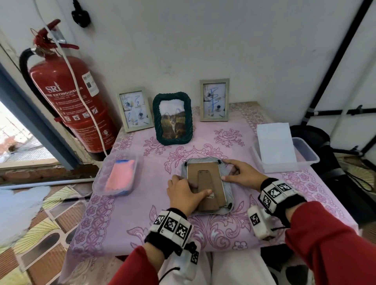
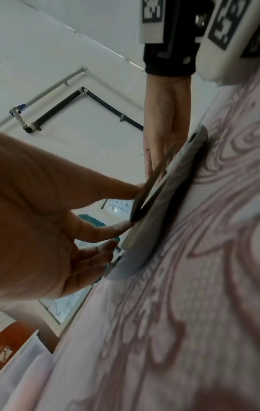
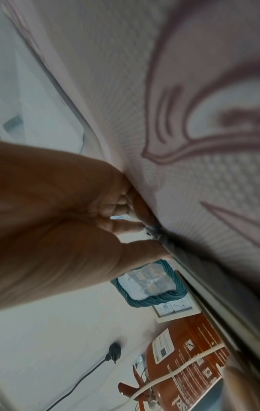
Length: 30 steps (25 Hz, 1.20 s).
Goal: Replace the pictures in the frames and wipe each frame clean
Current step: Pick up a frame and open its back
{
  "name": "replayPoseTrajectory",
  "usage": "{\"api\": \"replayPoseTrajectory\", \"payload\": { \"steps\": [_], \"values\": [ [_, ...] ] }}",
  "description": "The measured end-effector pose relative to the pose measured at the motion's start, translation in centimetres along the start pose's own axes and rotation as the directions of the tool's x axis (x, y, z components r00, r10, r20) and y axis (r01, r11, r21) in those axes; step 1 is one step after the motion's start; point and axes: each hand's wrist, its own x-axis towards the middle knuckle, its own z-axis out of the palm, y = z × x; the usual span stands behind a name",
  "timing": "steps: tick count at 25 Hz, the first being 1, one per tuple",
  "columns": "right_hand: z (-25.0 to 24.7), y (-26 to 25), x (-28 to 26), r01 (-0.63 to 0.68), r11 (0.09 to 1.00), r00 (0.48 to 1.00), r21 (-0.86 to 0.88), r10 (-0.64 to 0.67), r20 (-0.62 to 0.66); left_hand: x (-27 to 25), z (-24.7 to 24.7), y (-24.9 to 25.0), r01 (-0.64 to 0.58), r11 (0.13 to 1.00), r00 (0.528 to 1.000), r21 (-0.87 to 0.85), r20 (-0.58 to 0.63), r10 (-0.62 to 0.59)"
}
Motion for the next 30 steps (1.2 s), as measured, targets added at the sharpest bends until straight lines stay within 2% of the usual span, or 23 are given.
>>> {"api": "replayPoseTrajectory", "payload": {
  "steps": [7,12,15,19,23,30],
  "values": [
    [-0.1,0.2,0.0,0.009,1.000,1.000,0.003,-0.009,0.007,0.2,-0.4,-0.9,-0.009,0.990,1.000,-0.138,-0.026,0.006],
    [-0.2,-0.1,-0.3,0.061,0.998,0.997,0.015,-0.061,0.040,0.1,-0.8,-1.6,-0.031,0.973,0.999,-0.231,-0.029,0.024],
    [0.0,-0.3,-0.3,0.055,0.998,0.998,0.013,-0.056,0.016,0.0,-1.0,-1.6,-0.034,0.965,0.999,-0.259,-0.036,0.026],
    [0.1,-0.4,-0.4,0.057,0.998,0.998,-0.009,-0.057,0.022,-0.2,-1.3,-1.9,-0.035,0.917,0.998,-0.398,-0.056,0.014],
    [0.0,-0.5,-0.5,0.055,0.998,0.998,-0.012,-0.055,0.037,-0.5,-2.3,-2.9,-0.056,0.901,0.996,-0.431,-0.082,0.023],
    [0.0,-0.6,-0.5,0.059,0.998,0.997,-0.027,-0.058,0.052,-0.3,-4.7,-6.6,-0.002,0.834,0.991,-0.552,-0.111,-0.071]
  ]
}}
